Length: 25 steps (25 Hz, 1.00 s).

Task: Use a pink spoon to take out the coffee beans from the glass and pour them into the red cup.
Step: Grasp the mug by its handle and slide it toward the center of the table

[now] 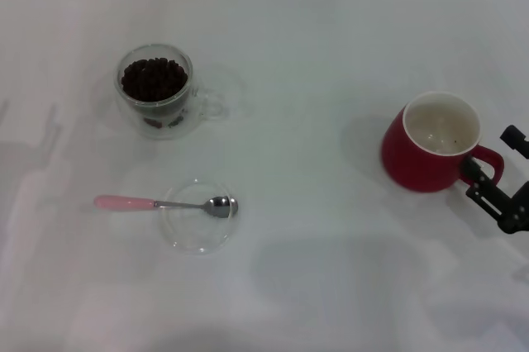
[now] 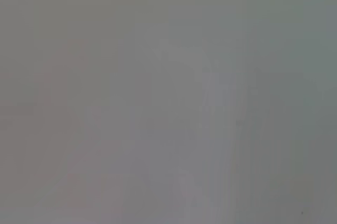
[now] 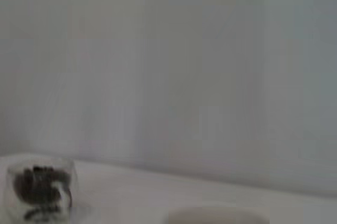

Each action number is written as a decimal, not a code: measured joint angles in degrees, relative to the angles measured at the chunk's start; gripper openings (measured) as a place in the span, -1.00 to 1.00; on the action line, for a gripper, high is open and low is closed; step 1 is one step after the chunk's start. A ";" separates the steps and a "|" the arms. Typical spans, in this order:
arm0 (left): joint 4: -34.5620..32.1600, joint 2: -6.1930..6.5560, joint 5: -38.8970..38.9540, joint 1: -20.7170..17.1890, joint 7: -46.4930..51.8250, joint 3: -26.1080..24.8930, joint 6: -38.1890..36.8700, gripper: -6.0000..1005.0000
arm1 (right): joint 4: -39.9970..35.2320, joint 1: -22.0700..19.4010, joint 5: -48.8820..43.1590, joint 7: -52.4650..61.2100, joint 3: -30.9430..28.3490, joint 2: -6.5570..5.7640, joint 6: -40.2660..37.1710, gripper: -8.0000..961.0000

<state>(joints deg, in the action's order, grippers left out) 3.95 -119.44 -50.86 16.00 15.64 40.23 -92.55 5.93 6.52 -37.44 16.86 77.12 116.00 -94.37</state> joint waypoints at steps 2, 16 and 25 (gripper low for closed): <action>0.00 0.00 0.00 -0.01 0.00 0.00 0.00 0.42 | -0.01 0.19 0.01 0.00 -0.09 0.00 1.98 0.60; -0.28 0.09 0.02 0.51 0.00 -0.16 0.01 0.42 | -0.08 0.43 0.52 -2.36 -3.96 -0.18 9.03 0.60; -0.44 0.09 0.06 0.52 -0.03 -0.15 0.27 0.43 | -0.70 0.74 1.15 -2.57 -5.67 -0.46 11.79 0.48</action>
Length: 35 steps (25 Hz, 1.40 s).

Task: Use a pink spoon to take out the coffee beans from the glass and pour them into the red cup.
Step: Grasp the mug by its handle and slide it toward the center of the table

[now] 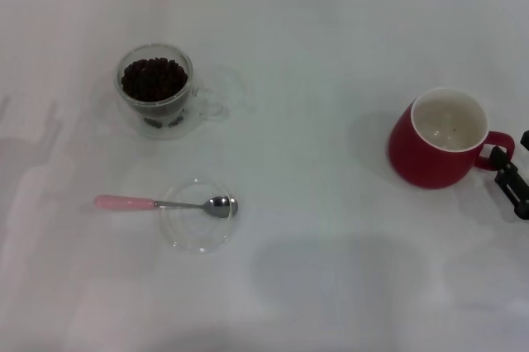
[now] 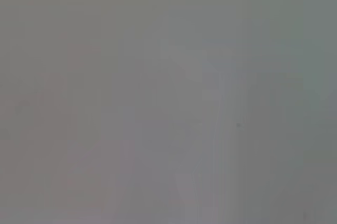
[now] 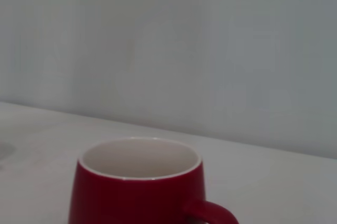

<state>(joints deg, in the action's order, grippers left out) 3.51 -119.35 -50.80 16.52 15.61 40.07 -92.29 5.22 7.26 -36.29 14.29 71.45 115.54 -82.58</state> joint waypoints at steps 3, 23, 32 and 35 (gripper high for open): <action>-0.07 0.00 0.00 0.01 -0.05 0.00 0.14 0.43 | -0.05 0.11 0.00 -0.25 -1.20 0.00 0.16 0.23; -0.08 0.07 0.62 0.09 -0.33 0.00 0.52 0.42 | -0.04 1.61 -0.69 -0.49 -1.04 0.46 0.39 -0.36; -0.04 0.09 0.62 0.09 -0.33 0.00 0.54 0.42 | -0.19 2.20 -4.96 -0.08 -0.82 0.64 -1.27 -0.66; 0.02 0.09 0.62 0.07 -0.33 0.00 0.53 0.42 | -0.20 2.32 -6.76 0.11 -0.86 0.64 -2.42 -0.66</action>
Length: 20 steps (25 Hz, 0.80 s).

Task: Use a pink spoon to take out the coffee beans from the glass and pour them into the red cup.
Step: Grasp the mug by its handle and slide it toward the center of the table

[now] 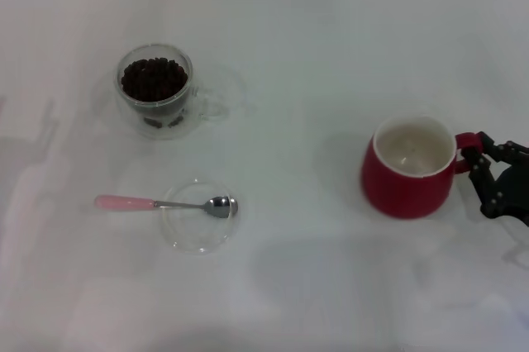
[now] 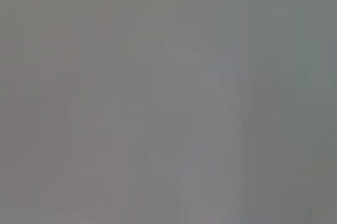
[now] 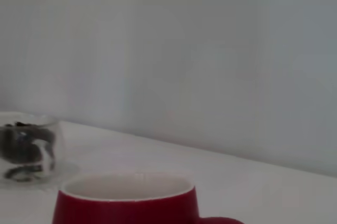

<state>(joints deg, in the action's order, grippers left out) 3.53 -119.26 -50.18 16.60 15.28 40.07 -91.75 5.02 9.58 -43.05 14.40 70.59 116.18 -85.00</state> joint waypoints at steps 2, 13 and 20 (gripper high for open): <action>0.02 -0.03 0.00 -0.05 0.00 0.01 0.00 0.43 | -0.01 0.11 -1.38 0.39 -0.01 0.00 -0.83 -0.66; 0.34 -0.10 0.00 -0.18 0.00 0.00 -0.15 0.43 | 0.02 1.37 -7.15 2.31 -0.20 -0.01 -4.14 -0.67; 0.34 -0.18 -0.11 -0.39 0.14 0.01 -0.37 0.43 | -0.03 2.51 -10.07 2.38 -0.24 0.00 -4.88 -0.67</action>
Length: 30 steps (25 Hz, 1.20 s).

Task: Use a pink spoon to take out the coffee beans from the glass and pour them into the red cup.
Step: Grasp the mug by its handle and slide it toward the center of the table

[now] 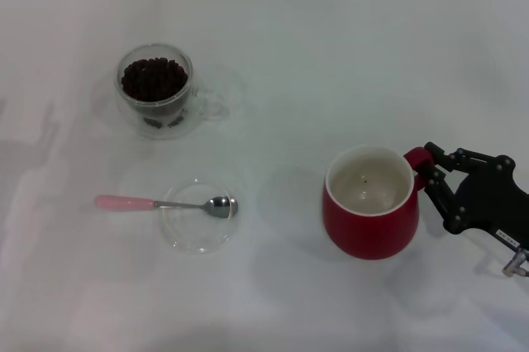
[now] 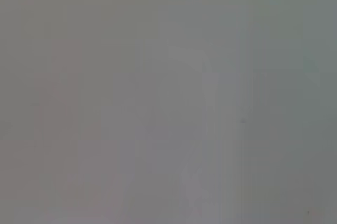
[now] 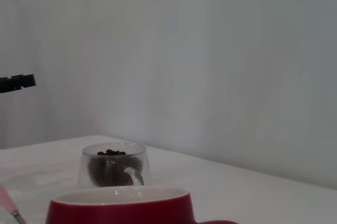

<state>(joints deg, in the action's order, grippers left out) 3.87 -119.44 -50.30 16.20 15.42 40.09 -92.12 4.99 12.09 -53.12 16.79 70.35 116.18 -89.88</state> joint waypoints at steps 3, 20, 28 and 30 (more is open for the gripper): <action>0.01 -0.04 -0.01 -0.20 0.06 0.04 -0.06 0.43 | 0.00 0.44 -0.98 0.00 0.12 0.00 0.10 -0.67; 0.09 -0.09 0.12 -0.48 0.11 -0.01 -0.17 0.43 | -2.67 1.54 -6.54 -0.66 1.07 0.00 1.65 -0.67; 0.09 -0.09 0.12 -0.33 -0.06 -0.01 -0.17 0.43 | -2.96 1.81 -7.08 -1.45 1.07 0.00 2.36 -0.67; 0.09 -0.09 0.07 -0.31 -0.10 0.01 -0.17 0.43 | -2.99 1.88 -7.13 -1.47 1.06 0.00 2.77 -0.67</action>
<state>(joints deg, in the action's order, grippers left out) 3.96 -119.53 -50.22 15.89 15.33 40.10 -92.29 2.00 13.96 -60.25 15.32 71.41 116.18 -87.11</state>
